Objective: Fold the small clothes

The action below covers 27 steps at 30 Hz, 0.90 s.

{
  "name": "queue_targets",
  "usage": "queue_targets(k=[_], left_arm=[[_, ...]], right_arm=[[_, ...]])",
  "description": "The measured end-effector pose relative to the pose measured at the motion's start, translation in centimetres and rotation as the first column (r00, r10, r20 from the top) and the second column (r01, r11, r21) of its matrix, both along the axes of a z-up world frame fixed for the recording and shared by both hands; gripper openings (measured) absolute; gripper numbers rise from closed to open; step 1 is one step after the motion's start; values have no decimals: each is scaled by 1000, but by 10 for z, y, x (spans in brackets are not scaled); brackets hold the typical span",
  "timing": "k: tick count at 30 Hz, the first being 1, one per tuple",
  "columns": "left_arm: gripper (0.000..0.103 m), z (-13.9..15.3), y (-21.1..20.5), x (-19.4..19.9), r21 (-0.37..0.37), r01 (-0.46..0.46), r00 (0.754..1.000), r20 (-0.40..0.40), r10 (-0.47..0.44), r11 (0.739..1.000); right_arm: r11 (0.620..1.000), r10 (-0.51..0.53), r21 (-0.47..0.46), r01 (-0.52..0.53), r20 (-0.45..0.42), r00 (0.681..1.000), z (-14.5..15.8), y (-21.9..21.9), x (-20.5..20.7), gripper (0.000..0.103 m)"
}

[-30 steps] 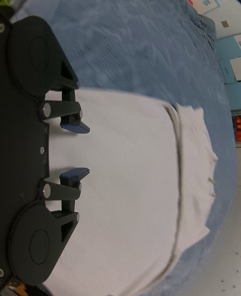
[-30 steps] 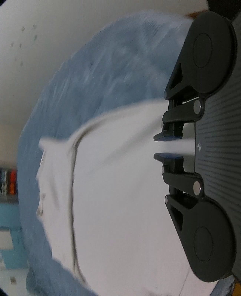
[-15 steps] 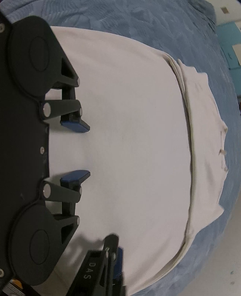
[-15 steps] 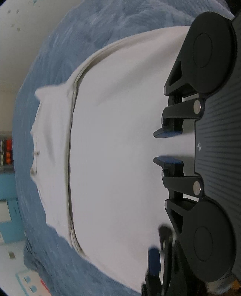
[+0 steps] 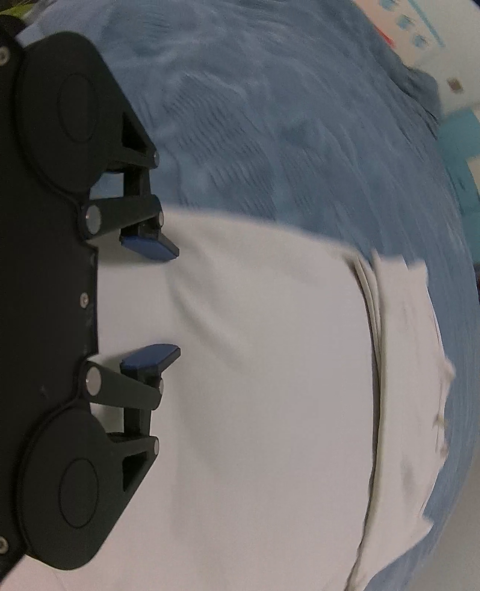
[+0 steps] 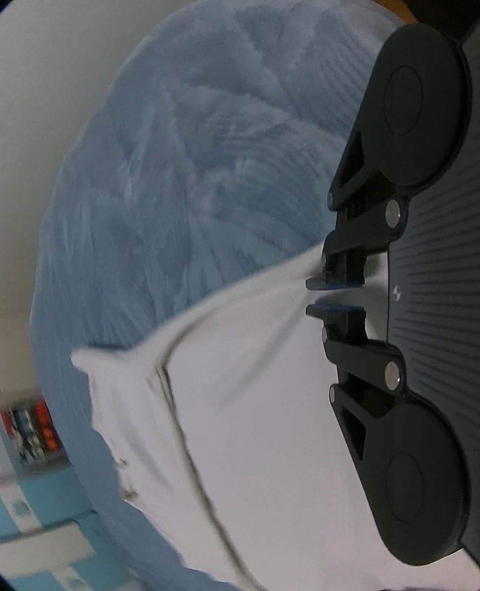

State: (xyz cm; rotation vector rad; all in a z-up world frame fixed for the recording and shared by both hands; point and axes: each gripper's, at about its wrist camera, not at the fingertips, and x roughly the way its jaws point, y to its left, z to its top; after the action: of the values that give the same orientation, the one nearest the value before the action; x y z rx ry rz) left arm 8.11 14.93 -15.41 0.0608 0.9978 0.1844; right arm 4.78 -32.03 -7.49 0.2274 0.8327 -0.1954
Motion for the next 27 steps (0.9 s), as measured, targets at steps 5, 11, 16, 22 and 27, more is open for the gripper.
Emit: queue_targets(k=[5,11,16,22,27], left_arm=[[54,0,13,-12,-4,2,1000,4,-2,1000],[52,14,-14,-24,33,32,999,0,-32,999],[52,22,-65,-7,-24,139,988,68,-137,990],[52,24,-101,49,-147,206,973,131,-188,967],[53,17,-114,73,-105,172,982,100,-161,980]], right_arm=[[992,-20,-123,20,-2,1000,6,7,-3,18],[967,113,-237,-97,55,992,17,51,-13,26],[949,274,-190,-252,101,956,20,106,5,26],[922,367,-161,-351,76,927,9,146,47,27],[935,343,-113,-337,39,939,-8,139,58,28]])
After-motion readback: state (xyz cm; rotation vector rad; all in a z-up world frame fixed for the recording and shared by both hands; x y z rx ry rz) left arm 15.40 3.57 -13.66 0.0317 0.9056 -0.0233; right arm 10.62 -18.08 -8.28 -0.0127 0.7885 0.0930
